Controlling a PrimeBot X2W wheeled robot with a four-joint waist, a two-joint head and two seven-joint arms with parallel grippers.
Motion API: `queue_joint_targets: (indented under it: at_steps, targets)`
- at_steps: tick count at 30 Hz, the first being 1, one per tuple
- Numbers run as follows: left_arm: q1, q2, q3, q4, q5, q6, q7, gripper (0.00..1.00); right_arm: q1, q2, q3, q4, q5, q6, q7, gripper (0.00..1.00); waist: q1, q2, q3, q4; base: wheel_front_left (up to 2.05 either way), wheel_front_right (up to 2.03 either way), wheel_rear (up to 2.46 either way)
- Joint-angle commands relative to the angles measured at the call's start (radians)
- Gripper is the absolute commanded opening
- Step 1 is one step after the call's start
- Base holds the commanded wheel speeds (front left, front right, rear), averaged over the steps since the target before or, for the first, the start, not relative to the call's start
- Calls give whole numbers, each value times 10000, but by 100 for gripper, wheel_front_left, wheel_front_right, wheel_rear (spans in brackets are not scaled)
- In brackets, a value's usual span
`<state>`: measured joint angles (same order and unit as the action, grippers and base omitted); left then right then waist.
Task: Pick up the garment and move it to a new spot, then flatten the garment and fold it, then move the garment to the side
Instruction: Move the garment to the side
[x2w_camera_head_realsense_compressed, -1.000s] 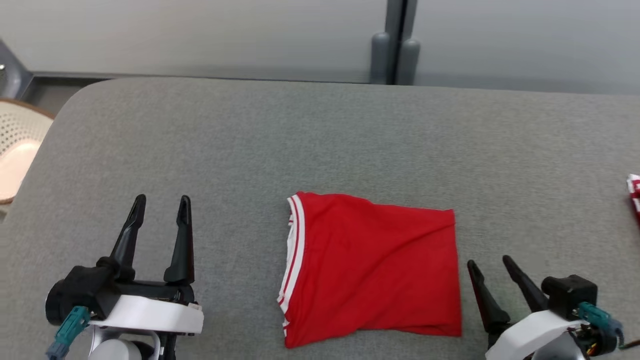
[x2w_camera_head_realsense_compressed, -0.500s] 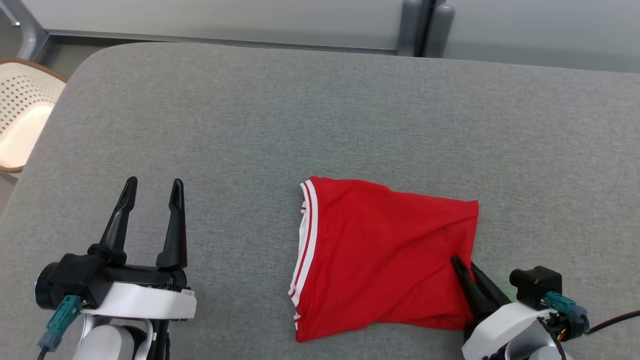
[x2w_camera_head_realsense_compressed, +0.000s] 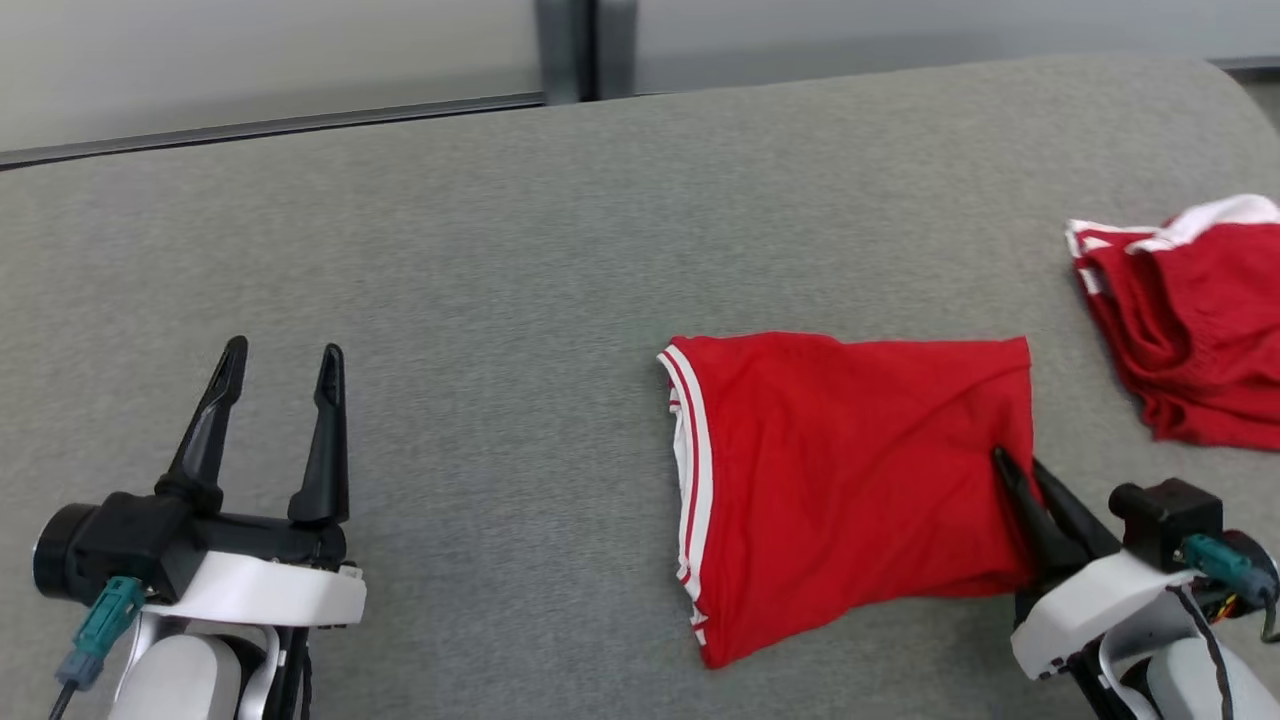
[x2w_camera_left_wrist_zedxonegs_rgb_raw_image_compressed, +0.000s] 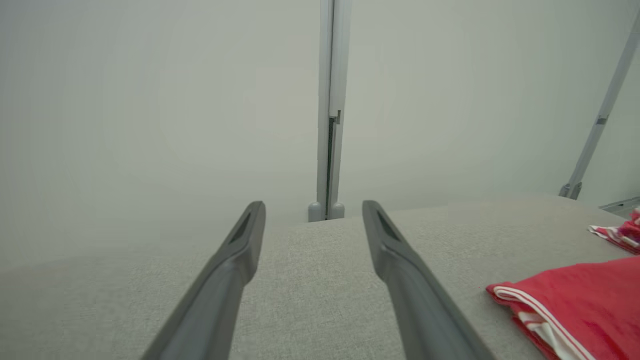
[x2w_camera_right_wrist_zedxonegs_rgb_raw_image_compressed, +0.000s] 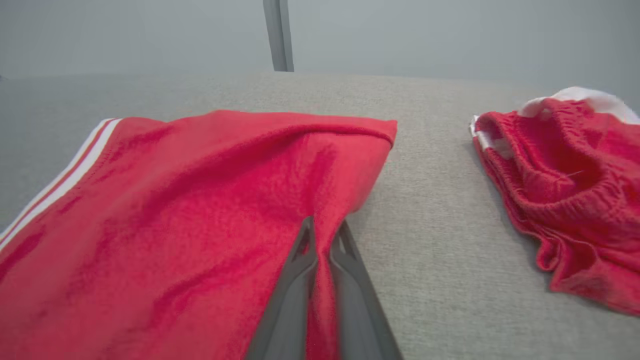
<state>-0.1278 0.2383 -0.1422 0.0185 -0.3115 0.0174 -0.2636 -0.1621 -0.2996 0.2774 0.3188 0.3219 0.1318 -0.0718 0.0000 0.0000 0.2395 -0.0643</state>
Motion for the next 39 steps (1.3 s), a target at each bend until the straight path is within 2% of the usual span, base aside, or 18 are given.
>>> queue_joint_targets:
  at_steps: [1, 4, 7, 10, 15, 20, 23, 24, 25, 26, 27, 33, 36, 39]
  targets:
    - [-281, 93, 28, 10, 85, -91, -4, 100, -268, -91, -18, -77, 66, -22, -134, 0, 0, 0, 331, -1224, 0, 0, 0]
    - [-476, 175, -15, -21, 166, -155, -6, 100, -528, -205, -31, -117, 80, -22, -211, 0, 0, 0, 508, -1596, 0, 0, 0]
    - [-962, 364, -196, -214, 393, -268, 65, 100, -1619, -630, -87, -21, -128, -22, -357, 0, 0, 0, 1105, -2170, 0, 0, 0]
    - [-1373, 566, -274, -463, 541, -362, 226, 100, -2521, -941, -351, 125, -318, -22, -557, 0, 0, 0, 1674, -2317, 0, 0, 0]
    - [-2181, 821, -398, -881, 684, -546, 460, 100, -3908, -1739, -1419, 802, -269, -22, -779, 0, 0, 0, 2695, -2189, 0, 0, 0]
    - [-2853, 950, -500, -1033, 805, -687, 519, 100, -4619, -2434, -2439, 1636, -131, -22, -775, 0, 0, 0, 3539, -1814, 0, 0, 0]
    - [-3056, 989, -478, -1010, 783, -707, 454, 100, -4847, -2483, -2845, 2313, 173, -22, -674, 0, 0, 0, 3880, -1683, 0, 0, 0]
    - [-3118, 1004, -474, -984, 772, -715, 447, 100, -4929, -2444, -2967, 2568, 255, -22, -610, 5, 0, 0, 3971, -1643, 0, 0, 0]
    - [-3174, 1026, -476, -963, 770, -723, 447, 100, -4985, -2455, -3049, 2828, 221, -22, -588, 36, 0, 0, 4054, -1610, 0, 0, 0]
    - [-3229, 1079, -484, -951, 864, -705, 420, 100, -5074, -2442, -3122, 3027, 187, -22, -667, 87, 0, 0, 4112, -1579, 0, 0, 0]
    - [-3226, 1094, -481, -919, 864, -677, 401, 100, -5131, -2425, -3166, 3271, 75, -22, -711, 100, 0, 0, 4152, -1558, 0, 0, 0]
    - [-3116, 1040, -470, -661, 738, -666, 273, 100, -5101, -2122, -3894, 4101, -460, -22, -1626, 100, 0, 0, 3969, -1525, 0, 0, 0]
    - [-2812, 935, -414, -447, 621, -589, 187, 100, -4667, -1834, -4084, 3764, -544, -22, -1882, 100, 0, 0, 3514, -1571, 0, 0, 0]
    - [-2442, 764, -298, -204, 440, -467, 104, 100, -3997, -1368, -4287, 2861, -592, -22, -1943, 100, 0, 0, 2874, -1639, 0, 0, 0]
